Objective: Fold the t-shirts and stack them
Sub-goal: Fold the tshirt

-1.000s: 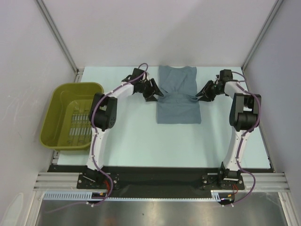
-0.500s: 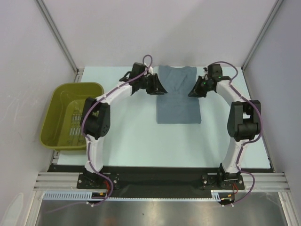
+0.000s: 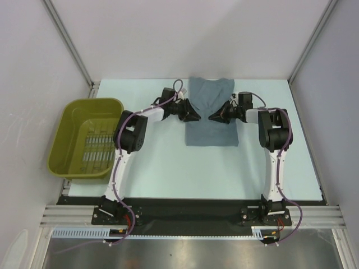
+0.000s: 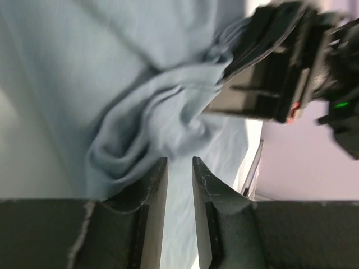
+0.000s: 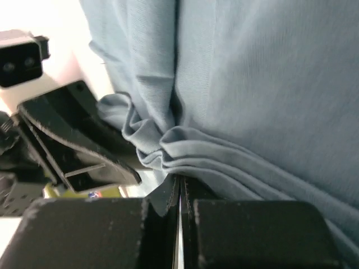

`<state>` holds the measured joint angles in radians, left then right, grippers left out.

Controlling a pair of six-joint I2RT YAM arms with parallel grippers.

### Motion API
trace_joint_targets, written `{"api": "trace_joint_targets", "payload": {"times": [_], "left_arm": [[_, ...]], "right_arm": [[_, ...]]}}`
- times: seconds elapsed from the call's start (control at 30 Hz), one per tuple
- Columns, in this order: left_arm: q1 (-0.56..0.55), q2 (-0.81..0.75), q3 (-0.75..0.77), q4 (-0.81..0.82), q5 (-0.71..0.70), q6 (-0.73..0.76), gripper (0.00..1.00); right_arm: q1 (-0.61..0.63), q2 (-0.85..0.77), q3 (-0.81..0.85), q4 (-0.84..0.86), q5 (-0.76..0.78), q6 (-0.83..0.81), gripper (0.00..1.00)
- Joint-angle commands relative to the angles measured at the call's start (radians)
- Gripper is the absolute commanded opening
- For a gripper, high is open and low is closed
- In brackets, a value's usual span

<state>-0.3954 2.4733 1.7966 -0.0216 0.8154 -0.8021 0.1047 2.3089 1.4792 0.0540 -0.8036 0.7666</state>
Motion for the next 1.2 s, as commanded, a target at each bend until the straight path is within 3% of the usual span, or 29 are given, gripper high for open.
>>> {"api": "trace_joint_targets", "payload": {"times": [0.0,0.1,0.27,0.5,0.7,0.73,0.83,0.9,1.03,1.17], "left_arm": [[0.015,0.033,0.080,0.193,0.065,-0.081,0.30],[0.023,0.058,0.058,0.290,0.059,-0.173,0.30],[0.030,0.110,0.090,0.270,0.039,-0.212,0.29],[0.033,0.151,0.240,0.103,0.033,-0.137,0.32],[0.023,-0.014,0.288,-0.089,-0.024,0.012,0.51],[0.023,-0.046,0.249,-0.118,-0.041,0.061,0.52],[0.009,-0.193,0.065,-0.095,-0.059,0.084,0.53],[-0.002,-0.229,-0.034,-0.022,-0.015,0.055,0.49],[-0.062,-0.280,-0.334,0.284,0.065,-0.121,0.39],[-0.083,-0.280,-0.488,0.382,0.085,-0.169,0.36]], "right_arm": [[-0.022,0.041,0.004,0.271,-0.052,0.152,0.00],[-0.054,0.079,0.018,0.331,-0.062,0.218,0.00],[-0.121,0.096,0.030,0.299,-0.051,0.212,0.00],[-0.206,0.096,0.113,0.179,-0.048,0.149,0.00],[-0.214,-0.048,0.153,-0.014,-0.028,0.034,0.00],[-0.214,-0.075,0.144,-0.099,-0.010,0.013,0.00],[-0.201,-0.210,0.020,-0.141,0.018,-0.024,0.00],[-0.174,-0.270,-0.096,-0.126,-0.002,-0.009,0.00],[-0.111,-0.319,-0.269,-0.018,-0.086,-0.003,0.00],[-0.117,-0.286,-0.405,0.044,-0.164,0.000,0.00]]}}
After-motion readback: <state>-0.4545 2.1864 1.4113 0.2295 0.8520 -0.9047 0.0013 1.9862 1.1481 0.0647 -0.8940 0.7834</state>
